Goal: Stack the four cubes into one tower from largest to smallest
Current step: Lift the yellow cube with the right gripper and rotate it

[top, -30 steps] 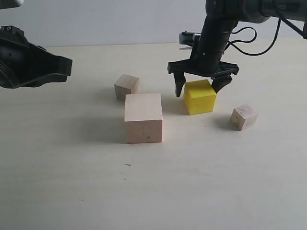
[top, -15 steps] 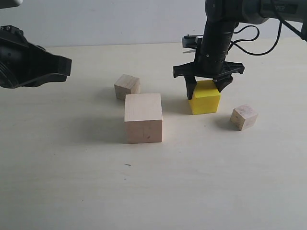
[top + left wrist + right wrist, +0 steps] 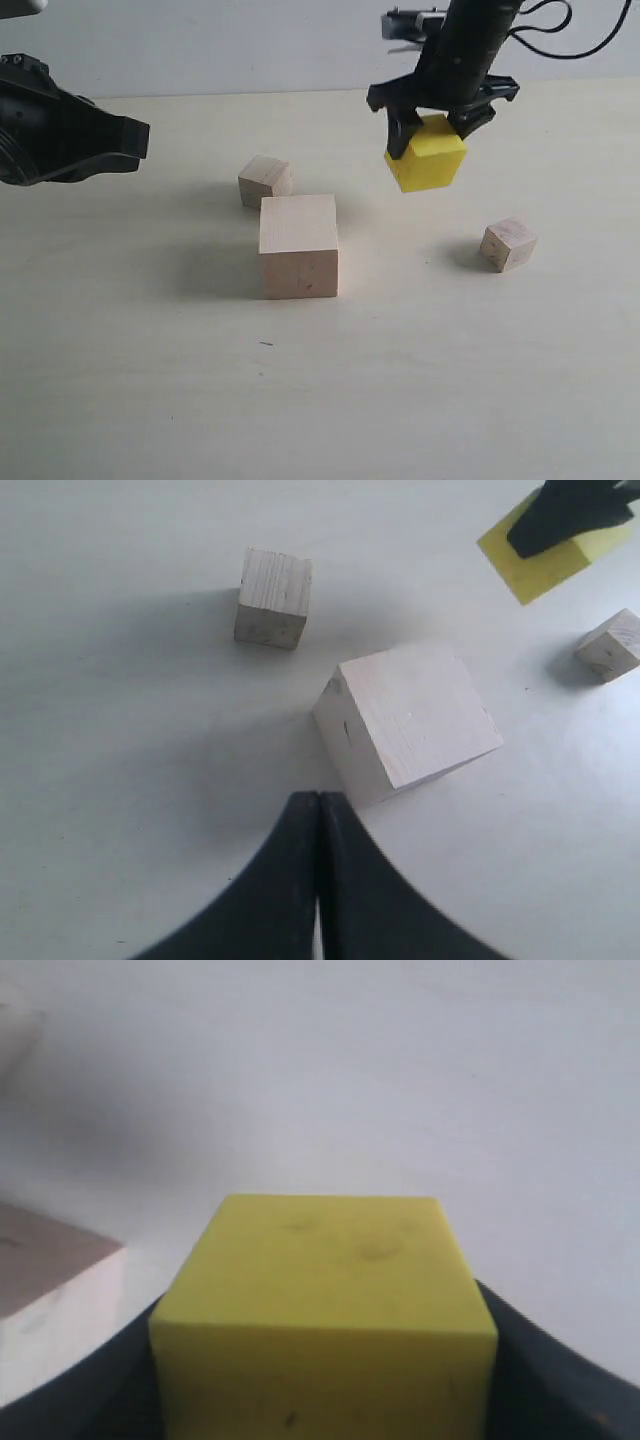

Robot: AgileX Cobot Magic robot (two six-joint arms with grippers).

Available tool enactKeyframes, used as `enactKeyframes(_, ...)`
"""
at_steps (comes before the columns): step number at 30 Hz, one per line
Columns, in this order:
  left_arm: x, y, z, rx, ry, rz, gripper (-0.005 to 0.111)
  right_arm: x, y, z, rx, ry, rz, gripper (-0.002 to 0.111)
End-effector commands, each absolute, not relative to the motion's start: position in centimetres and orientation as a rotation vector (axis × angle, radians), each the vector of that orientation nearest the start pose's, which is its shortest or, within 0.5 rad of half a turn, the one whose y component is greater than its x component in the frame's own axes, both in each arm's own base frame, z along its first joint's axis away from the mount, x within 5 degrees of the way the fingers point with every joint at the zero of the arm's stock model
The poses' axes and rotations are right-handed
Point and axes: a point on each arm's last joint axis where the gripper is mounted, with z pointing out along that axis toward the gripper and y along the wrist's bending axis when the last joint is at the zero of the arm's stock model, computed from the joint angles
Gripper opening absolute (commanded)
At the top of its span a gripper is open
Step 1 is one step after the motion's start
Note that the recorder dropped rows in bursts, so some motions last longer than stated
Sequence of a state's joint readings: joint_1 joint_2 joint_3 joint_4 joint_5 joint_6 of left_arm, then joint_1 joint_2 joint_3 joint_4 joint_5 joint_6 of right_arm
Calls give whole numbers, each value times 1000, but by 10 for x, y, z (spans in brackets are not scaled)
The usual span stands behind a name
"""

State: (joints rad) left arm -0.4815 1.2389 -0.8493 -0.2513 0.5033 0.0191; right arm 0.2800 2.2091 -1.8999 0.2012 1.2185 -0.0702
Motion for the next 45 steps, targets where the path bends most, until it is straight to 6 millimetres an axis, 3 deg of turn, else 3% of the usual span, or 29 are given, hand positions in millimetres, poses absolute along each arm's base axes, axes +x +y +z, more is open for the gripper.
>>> enactKeyframes(1,217,-126,285,377,2387,-490,0,434,134,244,-480,2804,546,0)
enactKeyframes(9,215,-125,290,370,2358,-497,0,397,108,252,-550,2537,590,0)
enactKeyframes(16,216,-125,290,373,2353,-495,0,337,111,256,-883,2121,954,0)
enactKeyframes(21,215,-126,290,365,2357,-507,0,312,117,255,-1186,1783,1009,0)
enactKeyframes(27,211,-128,288,432,2383,-525,0,316,115,236,-1329,1740,904,0)
enactKeyframes(31,211,-128,288,423,2388,-540,0,323,113,231,-1257,1798,870,0)
enactKeyframes(38,210,-129,288,425,2386,-553,0,333,116,237,-1109,1745,893,0)
enactKeyframes(45,210,-129,288,430,2385,-551,0,345,120,215,-1185,1611,933,0)
